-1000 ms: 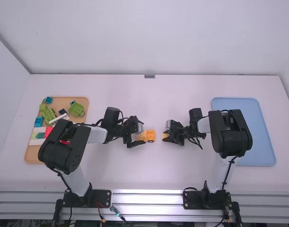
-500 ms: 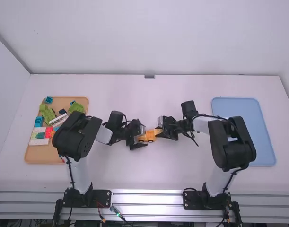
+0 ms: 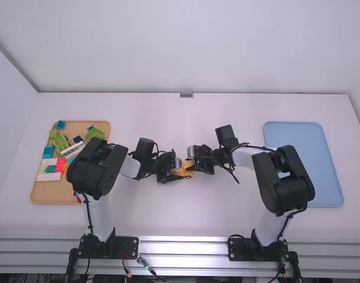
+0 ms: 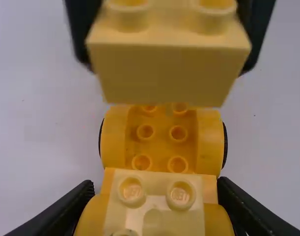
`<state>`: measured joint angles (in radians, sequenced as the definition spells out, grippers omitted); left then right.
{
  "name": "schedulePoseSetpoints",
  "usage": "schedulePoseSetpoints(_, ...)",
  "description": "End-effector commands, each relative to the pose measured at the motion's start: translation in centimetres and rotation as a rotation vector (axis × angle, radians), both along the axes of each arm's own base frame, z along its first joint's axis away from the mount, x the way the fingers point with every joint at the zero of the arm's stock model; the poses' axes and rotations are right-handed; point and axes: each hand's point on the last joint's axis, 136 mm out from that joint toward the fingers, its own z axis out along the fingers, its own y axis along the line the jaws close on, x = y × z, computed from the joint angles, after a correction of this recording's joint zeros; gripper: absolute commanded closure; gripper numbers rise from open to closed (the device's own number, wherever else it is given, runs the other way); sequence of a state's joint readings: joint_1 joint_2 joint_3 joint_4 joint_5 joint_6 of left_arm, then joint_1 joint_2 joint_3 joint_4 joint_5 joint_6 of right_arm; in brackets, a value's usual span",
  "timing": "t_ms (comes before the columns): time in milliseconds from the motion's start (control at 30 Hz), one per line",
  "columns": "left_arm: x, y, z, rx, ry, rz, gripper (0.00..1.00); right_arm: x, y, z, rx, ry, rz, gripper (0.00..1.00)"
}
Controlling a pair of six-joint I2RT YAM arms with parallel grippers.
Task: Assemble lego blocks to make yellow taxi
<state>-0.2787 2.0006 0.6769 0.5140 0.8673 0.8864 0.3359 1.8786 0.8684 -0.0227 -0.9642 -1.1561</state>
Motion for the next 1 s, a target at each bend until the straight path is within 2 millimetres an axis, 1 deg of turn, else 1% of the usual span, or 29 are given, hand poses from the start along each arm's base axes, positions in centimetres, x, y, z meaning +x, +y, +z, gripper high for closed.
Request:
schedulePoseSetpoints(0, -0.2, -0.1, -0.2, 0.003, -0.006, -0.017, 0.37, -0.7, 0.5, -1.3, -0.011, 0.062, 0.004, 0.78)
schedulePoseSetpoints(133, -0.2, -0.1, -0.2, 0.004, -0.007, -0.018, 0.37, -0.9, 0.5, -2.2, -0.04, 0.094, -0.013, 0.78)
schedulePoseSetpoints(300, 0.0, 0.0, -0.1, 0.002, -0.009, -0.012, 0.36, -0.9, 0.3, -2.4, -0.049, 0.102, -0.018, 0.78)
schedulePoseSetpoints(400, 0.2, -0.1, 0.0, -0.001, -0.009, -0.012, 0.36, -0.7, 0.0, -2.9, -0.084, 0.098, -0.033, 0.79)
schedulePoseSetpoints(633, 0.2, -0.1, 0.0, 0.0, -0.009, -0.012, 0.35, -0.8, 0.3, -2.8, -0.081, 0.107, -0.038, 0.82)
schedulePoseSetpoints(700, 0.2, -0.1, 0.0, -0.001, -0.009, -0.012, 0.35, -0.4, 0.2, -3.3, -0.111, 0.127, -0.08, 0.82)
schedulePoseSetpoints(833, 0.2, -0.1, 0.0, 0.0, -0.01, -0.012, 0.34, -0.8, 0.7, -3.6, -0.12, 0.125, -0.061, 0.84)
schedulePoseSetpoints(967, 0.2, -0.1, 0.0, -0.001, -0.006, -0.01, 0.34, -0.7, 0.5, -3.9, -0.136, 0.123, -0.07, 0.84)
